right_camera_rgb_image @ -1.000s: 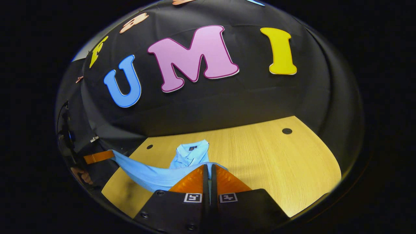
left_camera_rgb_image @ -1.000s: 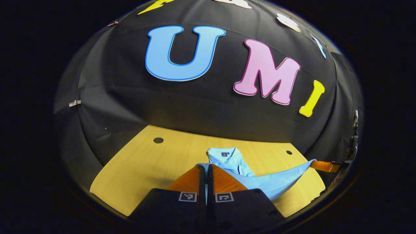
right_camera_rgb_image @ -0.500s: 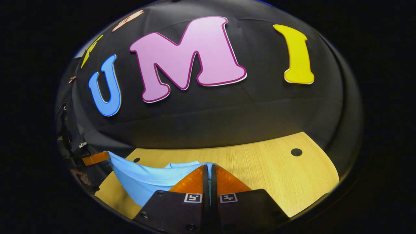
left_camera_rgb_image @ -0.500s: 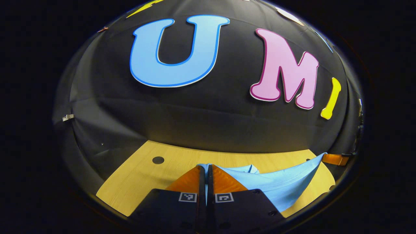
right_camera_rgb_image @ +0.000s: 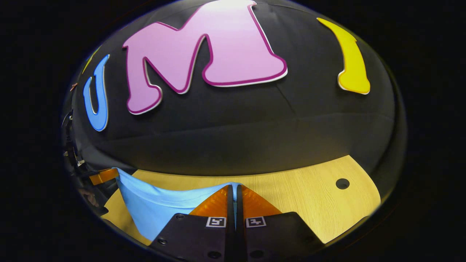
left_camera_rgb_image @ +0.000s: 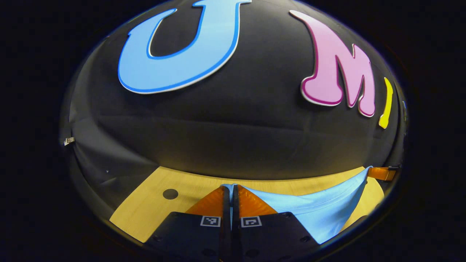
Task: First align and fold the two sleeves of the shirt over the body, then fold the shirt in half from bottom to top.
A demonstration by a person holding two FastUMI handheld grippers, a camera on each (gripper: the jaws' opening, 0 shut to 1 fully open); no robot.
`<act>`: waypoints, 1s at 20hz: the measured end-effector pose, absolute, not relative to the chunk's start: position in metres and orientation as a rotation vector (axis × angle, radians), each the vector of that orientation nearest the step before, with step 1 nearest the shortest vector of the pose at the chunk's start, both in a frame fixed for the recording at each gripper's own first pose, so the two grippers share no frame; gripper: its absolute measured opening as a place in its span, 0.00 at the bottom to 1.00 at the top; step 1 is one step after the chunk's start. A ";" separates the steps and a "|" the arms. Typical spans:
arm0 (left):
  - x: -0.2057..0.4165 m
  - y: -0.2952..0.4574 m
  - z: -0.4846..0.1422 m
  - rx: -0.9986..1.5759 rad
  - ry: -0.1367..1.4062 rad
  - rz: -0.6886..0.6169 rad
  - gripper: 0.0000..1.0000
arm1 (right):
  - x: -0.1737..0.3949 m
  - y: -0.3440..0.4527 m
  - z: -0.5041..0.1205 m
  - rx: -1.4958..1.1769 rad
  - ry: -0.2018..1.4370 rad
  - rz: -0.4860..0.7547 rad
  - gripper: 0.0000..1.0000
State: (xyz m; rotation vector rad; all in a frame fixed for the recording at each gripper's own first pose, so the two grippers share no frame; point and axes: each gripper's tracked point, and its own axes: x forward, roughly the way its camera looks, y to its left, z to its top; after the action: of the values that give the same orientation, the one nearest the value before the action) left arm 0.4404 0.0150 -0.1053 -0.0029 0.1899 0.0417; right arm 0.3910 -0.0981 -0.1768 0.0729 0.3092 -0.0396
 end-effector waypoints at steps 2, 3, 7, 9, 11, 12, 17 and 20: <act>0.458 0.019 -0.126 -0.004 0.225 0.067 0.06 | 0.407 -0.104 -0.193 0.066 0.332 -0.056 0.05; 0.466 0.020 -0.136 -0.003 0.239 0.078 0.06 | 0.415 -0.106 -0.202 0.064 0.345 -0.063 0.05; 0.487 0.028 -0.176 0.006 0.308 0.120 0.06 | 0.433 -0.111 -0.248 0.047 0.414 -0.083 0.05; 0.491 0.025 -0.187 0.017 0.336 0.140 0.06 | 0.440 -0.115 -0.270 0.042 0.447 -0.087 0.05; 0.495 0.024 -0.195 0.032 0.360 0.156 0.06 | 0.442 -0.116 -0.285 0.043 0.473 -0.089 0.05; 0.497 0.026 -0.204 0.039 0.370 0.162 0.06 | 0.443 -0.118 -0.292 0.045 0.484 -0.093 0.05; 0.506 0.033 -0.231 0.039 0.416 0.177 0.06 | 0.449 -0.127 -0.323 0.055 0.539 -0.113 0.05; 0.506 0.034 -0.246 0.049 0.449 0.181 0.06 | 0.452 -0.130 -0.331 0.060 0.544 -0.128 0.05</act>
State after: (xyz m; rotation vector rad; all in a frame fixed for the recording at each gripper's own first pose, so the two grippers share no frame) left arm 0.5057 0.0340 -0.2462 0.0490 0.4492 0.1808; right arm 0.4521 -0.1298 -0.3309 0.0596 0.5440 -0.1279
